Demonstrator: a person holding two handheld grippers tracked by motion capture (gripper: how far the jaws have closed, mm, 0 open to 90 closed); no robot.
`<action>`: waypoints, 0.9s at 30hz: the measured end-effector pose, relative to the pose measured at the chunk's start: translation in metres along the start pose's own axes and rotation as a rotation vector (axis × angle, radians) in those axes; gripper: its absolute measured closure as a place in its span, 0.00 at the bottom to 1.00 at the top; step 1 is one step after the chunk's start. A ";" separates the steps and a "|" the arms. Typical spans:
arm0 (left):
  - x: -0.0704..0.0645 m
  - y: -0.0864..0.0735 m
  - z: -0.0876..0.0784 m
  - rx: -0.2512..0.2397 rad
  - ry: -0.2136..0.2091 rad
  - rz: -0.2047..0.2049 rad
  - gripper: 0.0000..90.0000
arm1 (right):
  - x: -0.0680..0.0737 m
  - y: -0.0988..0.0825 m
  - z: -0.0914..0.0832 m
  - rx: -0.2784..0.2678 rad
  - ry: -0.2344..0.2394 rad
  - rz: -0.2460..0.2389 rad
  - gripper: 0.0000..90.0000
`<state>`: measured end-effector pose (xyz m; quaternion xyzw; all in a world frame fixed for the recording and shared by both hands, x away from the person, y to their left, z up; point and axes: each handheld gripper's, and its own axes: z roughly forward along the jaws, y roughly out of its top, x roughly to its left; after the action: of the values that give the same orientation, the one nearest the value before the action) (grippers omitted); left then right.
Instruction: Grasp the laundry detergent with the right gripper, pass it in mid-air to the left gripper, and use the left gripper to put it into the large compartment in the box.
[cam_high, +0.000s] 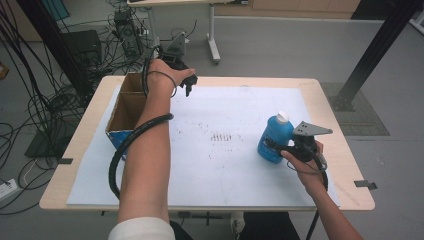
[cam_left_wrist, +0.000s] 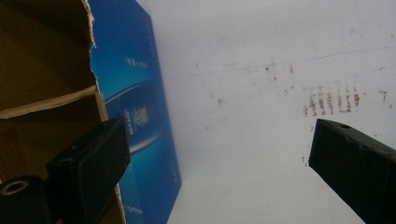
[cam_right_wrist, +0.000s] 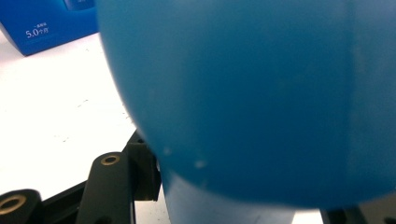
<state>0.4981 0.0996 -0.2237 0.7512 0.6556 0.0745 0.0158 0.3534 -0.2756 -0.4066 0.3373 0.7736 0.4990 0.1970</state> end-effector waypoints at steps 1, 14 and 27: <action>0.000 0.000 0.000 0.000 0.000 0.000 0.06 | 0.000 0.000 0.000 0.001 0.001 0.001 0.47; -0.003 0.002 -0.005 -0.006 0.003 0.007 0.06 | 0.000 0.000 0.000 0.000 0.000 0.001 0.47; -0.006 0.003 -0.005 -0.006 0.006 0.013 0.06 | -0.001 0.000 -0.001 0.000 0.003 0.002 0.50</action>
<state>0.5000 0.0932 -0.2187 0.7551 0.6507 0.0786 0.0156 0.3534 -0.2764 -0.4066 0.3376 0.7734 0.4996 0.1954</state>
